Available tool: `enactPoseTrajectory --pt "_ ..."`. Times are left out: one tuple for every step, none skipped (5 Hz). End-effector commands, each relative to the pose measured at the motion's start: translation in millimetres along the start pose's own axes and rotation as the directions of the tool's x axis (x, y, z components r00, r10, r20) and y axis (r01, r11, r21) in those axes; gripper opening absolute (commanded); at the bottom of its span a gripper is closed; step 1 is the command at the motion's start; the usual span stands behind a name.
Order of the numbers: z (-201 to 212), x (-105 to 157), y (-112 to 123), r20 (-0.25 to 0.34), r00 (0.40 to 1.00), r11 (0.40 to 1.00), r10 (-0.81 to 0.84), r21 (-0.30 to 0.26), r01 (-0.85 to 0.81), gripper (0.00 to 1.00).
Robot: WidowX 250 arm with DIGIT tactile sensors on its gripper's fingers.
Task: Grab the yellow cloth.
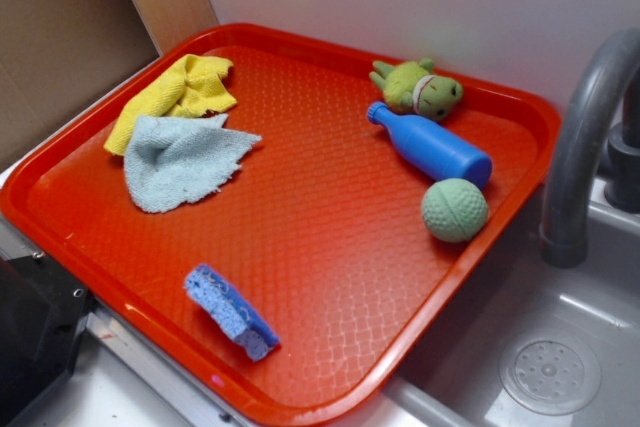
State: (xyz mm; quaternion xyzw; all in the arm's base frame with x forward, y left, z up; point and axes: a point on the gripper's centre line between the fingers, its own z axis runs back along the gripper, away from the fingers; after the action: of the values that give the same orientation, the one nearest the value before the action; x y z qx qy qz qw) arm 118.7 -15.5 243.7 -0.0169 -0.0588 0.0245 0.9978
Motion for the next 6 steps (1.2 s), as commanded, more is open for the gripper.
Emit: enactPoseTrajectory --pt "0 0 0 0.000 1.000 1.000 0.000 0.000 0.000 1.00" --pt "-21 50 35 0.017 0.981 0.975 0.191 0.114 -0.192 1.00" --pt "-41 88 66 0.035 0.908 0.887 0.418 0.197 -0.417 1.00" --pt "-76 125 72 0.092 0.873 0.846 0.479 0.214 -0.488 1.00" --pt "-76 125 72 0.092 0.873 0.846 0.479 0.214 -0.488 1.00" --pt "-76 125 72 0.092 0.873 0.846 0.479 0.214 -0.488 1.00"
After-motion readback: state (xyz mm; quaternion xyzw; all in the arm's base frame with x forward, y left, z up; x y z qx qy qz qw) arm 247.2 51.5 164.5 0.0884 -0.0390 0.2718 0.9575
